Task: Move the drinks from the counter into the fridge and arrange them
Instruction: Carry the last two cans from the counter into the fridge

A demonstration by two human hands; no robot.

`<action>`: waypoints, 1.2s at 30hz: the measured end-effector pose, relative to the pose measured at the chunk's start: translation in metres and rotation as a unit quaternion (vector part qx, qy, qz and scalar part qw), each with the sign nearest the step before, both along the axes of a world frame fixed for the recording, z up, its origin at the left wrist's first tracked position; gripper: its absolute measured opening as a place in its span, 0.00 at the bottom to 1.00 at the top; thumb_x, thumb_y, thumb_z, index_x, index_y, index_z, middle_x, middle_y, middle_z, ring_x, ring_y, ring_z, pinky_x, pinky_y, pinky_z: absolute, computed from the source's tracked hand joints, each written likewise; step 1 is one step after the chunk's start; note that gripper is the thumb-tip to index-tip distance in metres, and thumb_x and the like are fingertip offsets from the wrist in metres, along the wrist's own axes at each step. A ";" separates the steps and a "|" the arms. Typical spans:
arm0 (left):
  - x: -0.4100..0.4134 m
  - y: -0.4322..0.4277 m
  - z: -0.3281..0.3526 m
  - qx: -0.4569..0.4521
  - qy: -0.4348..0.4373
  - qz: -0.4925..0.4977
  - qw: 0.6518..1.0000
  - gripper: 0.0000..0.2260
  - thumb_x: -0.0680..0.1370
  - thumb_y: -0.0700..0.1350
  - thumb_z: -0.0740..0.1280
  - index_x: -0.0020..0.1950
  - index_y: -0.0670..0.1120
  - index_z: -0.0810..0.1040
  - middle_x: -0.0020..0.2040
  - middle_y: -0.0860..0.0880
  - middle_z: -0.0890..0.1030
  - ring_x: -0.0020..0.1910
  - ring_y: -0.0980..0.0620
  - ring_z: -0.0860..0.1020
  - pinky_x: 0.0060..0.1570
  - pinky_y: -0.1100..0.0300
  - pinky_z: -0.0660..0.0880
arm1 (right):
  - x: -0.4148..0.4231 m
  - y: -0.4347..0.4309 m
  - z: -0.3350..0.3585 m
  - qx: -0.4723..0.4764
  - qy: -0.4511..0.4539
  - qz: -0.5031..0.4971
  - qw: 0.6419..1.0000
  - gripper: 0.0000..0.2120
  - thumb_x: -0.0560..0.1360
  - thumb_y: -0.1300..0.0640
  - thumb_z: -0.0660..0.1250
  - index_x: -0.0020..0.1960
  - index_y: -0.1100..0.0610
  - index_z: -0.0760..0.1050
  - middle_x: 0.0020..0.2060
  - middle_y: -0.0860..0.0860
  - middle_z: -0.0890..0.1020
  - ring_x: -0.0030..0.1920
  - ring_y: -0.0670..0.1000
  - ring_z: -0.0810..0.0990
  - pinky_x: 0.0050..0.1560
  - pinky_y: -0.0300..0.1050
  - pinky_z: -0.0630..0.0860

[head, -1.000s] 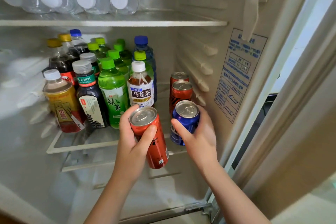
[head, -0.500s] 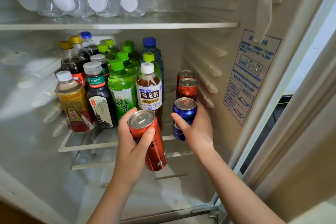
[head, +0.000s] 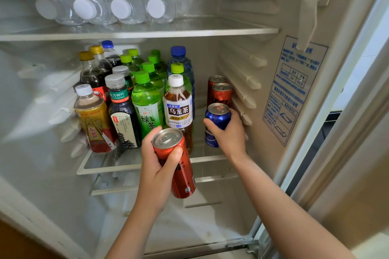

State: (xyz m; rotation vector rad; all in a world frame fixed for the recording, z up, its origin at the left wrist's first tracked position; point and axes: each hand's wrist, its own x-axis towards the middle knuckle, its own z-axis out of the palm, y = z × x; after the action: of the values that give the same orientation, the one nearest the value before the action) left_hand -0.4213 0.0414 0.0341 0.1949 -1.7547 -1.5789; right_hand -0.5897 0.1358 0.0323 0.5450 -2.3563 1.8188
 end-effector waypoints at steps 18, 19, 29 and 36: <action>-0.082 0.039 0.000 -0.059 0.000 -0.032 0.998 0.23 0.75 0.47 0.65 0.67 0.53 0.59 0.61 0.62 0.67 0.56 0.74 0.70 0.54 0.79 0.65 | 0.086 0.084 -0.044 -0.091 -0.084 -0.035 0.992 0.09 0.79 0.58 0.60 0.56 0.52 0.76 0.49 0.35 0.77 0.51 0.30 0.73 0.48 0.19 0.63; -0.087 0.041 0.000 -0.060 0.001 -0.031 0.998 0.24 0.75 0.48 0.65 0.68 0.53 0.59 0.61 0.63 0.66 0.57 0.72 0.70 0.55 0.78 0.65 | 0.088 0.086 -0.044 -0.087 -0.084 -0.032 0.992 0.09 0.79 0.58 0.60 0.56 0.52 0.76 0.49 0.35 0.78 0.52 0.30 0.73 0.48 0.19 0.63; -0.117 0.049 -0.003 -0.100 -0.001 0.013 0.995 0.29 0.76 0.48 0.67 0.73 0.46 0.57 0.65 0.50 0.67 0.63 0.57 0.70 0.63 0.70 0.66 | 0.085 0.086 -0.041 -0.097 -0.106 -0.012 0.990 0.10 0.79 0.60 0.61 0.57 0.51 0.75 0.48 0.41 0.80 0.51 0.33 0.76 0.48 0.21 0.67; -0.138 0.041 -0.004 -0.120 0.000 0.052 0.991 0.30 0.76 0.47 0.68 0.73 0.44 0.58 0.66 0.46 0.67 0.66 0.47 0.69 0.66 0.60 0.66 | 0.083 0.086 -0.042 -0.102 -0.105 0.003 0.989 0.10 0.78 0.60 0.62 0.57 0.50 0.74 0.49 0.41 0.80 0.51 0.33 0.76 0.47 0.21 0.67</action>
State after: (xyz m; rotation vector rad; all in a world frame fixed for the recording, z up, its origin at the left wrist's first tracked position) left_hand -0.5597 0.0823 0.0306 0.1655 -1.8842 -1.2820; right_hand -0.5068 0.2215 -0.0094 0.3499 -2.2526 2.1852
